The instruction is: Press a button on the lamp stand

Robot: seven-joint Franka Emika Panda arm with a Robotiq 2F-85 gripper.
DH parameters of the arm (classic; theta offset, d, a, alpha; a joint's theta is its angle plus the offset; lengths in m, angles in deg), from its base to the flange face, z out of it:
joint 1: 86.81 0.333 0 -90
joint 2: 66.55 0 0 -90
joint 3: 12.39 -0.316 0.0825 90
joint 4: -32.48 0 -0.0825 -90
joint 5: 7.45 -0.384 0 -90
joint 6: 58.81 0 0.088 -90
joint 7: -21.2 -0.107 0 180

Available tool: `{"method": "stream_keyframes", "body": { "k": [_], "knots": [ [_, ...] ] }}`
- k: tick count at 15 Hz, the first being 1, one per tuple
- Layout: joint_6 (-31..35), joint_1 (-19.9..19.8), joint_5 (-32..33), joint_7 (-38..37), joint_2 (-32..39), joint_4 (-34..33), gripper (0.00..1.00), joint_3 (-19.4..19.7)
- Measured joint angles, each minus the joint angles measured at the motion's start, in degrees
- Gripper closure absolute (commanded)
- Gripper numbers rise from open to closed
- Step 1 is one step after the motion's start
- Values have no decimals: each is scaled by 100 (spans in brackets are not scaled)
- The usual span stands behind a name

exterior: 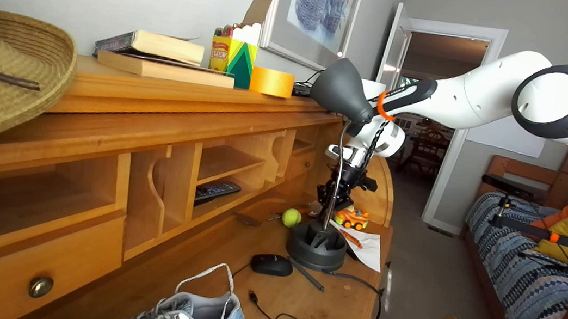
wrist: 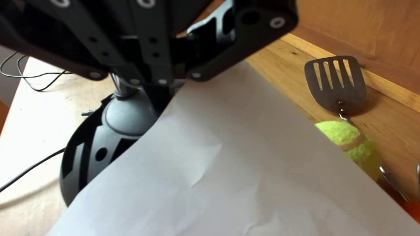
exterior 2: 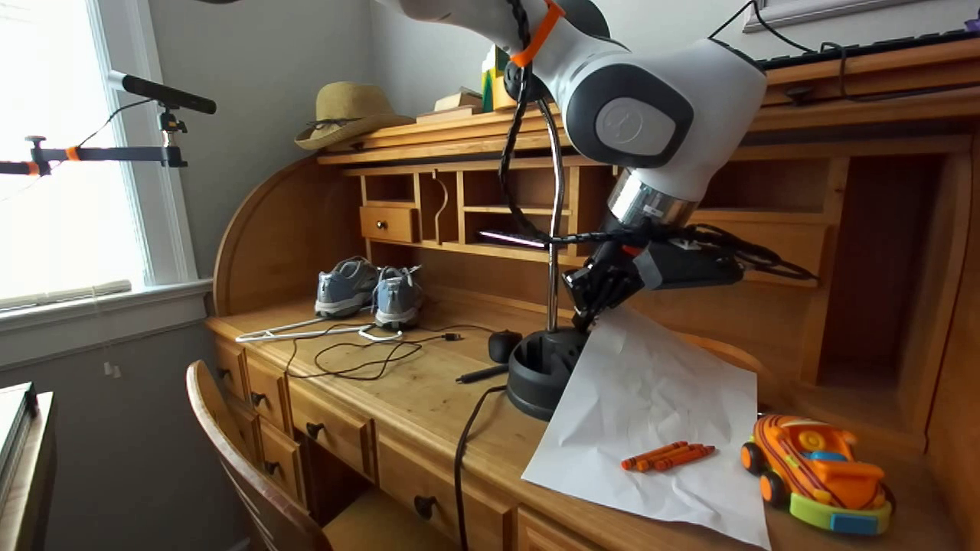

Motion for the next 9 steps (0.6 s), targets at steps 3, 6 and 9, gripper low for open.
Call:
{"method": "stream_keyframes", "body": {
  "k": [3,6,9],
  "knots": [
    [59,62,49,1,-16,6,100,37],
    [249,102,51,3,-17,28,100,47],
    [472,138,51,3,-17,55,100,53]
  ]
}}
